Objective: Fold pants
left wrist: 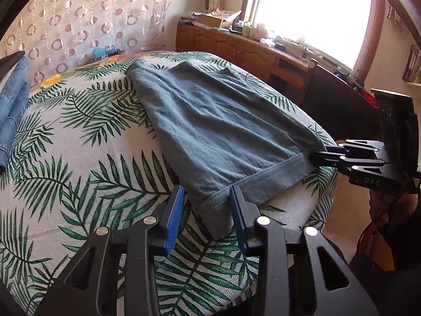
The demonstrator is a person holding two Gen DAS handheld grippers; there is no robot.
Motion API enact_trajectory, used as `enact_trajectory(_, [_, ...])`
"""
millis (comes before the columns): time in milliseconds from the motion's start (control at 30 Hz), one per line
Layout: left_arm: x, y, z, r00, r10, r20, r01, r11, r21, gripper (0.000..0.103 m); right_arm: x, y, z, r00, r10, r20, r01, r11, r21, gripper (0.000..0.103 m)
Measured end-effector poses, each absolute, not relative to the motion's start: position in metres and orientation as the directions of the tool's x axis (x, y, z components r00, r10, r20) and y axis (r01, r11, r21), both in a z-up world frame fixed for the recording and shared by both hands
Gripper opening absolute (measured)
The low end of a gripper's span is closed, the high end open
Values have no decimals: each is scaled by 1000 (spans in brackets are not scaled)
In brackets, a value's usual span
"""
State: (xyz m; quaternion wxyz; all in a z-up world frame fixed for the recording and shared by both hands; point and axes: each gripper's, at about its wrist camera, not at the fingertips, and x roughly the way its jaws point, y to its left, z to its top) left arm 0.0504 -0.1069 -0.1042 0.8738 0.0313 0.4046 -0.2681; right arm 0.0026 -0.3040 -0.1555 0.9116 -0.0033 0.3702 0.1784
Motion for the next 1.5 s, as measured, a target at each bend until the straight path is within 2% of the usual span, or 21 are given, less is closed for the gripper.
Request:
enact_trajectory(333, [53,-114,-110,511,-429,-745,499,853,-149,37,4,-307,-158,655,342,-674,-326,932,156,22])
enact_trajectory(500, [49,-116,-110,500,-429,-753,509,849,-145,33,5,-305,-157,648,340,-681,-335,931,146,23])
enact_trajectory(600, [48,-114,-109,492,-448,-746,514,842,-166,21,5,-305,-158,649,343,-679,-342,929,143,22])
enact_trajectory(667, [45,-115,-103,510,-445,-736,526,838,-142,15,3,-304,-157,651,345,-676,-348,927,138,17])
enact_trajectory(767, [36,-115,-81,554,-472,-685,552,825,-122,13,2,-303,-154,655,368,-660,-353,921,163,11])
enact_trajectory(833, [33,-111,-66,576,-483,-659,553,824,-121,13,1,-301,-150,664,362,-654,-356,922,149,10])
enact_trajectory(1233, [41,-76,26,696,-510,-505,524,842,-128,11,-2,-285,-67,768,426,-479,-421,898,124,10])
enact_trajectory(1500, [36,-62,86,775,-488,-400,508,859,-65,11,-13,-273,-5,820,457,-345,-466,883,63,10])
